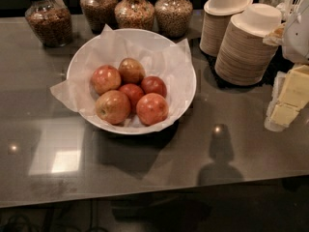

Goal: Pick apple from white bowl

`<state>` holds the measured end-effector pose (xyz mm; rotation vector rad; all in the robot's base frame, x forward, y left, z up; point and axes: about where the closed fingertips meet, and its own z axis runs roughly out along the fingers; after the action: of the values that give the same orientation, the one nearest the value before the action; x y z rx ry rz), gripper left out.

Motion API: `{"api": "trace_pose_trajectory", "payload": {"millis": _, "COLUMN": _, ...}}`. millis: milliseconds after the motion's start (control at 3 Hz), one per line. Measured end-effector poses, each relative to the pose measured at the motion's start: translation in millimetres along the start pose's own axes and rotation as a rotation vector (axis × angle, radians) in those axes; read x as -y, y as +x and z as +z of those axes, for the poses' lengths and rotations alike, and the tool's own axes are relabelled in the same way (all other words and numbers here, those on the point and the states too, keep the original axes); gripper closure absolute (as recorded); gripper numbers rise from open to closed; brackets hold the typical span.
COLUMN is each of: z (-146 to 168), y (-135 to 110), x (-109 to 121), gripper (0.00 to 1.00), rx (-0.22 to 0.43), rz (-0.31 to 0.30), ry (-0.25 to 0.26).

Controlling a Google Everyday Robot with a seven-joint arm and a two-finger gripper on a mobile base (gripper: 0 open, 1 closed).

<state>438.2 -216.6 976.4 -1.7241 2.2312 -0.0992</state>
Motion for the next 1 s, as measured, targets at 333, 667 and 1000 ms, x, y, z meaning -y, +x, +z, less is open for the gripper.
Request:
{"api": "trace_pose_trajectory", "payload": {"millis": 333, "z": 0.0, "y": 0.0, "x": 0.0, "gripper": 0.0, "rx": 0.0, "rz": 0.0, "ry": 0.0}}
{"api": "trace_pose_trajectory", "payload": {"millis": 667, "z": -0.3, "y": -3.6, "x": 1.2, "gripper": 0.0, "rx": 0.025, "rz": 0.012, "ry": 0.011}}
{"api": "trace_pose_trajectory", "payload": {"millis": 1000, "z": 2.8, "y": -23.9, "x": -0.2, "gripper": 0.0, "rx": 0.132, "rz": -0.005, "ry": 0.017}}
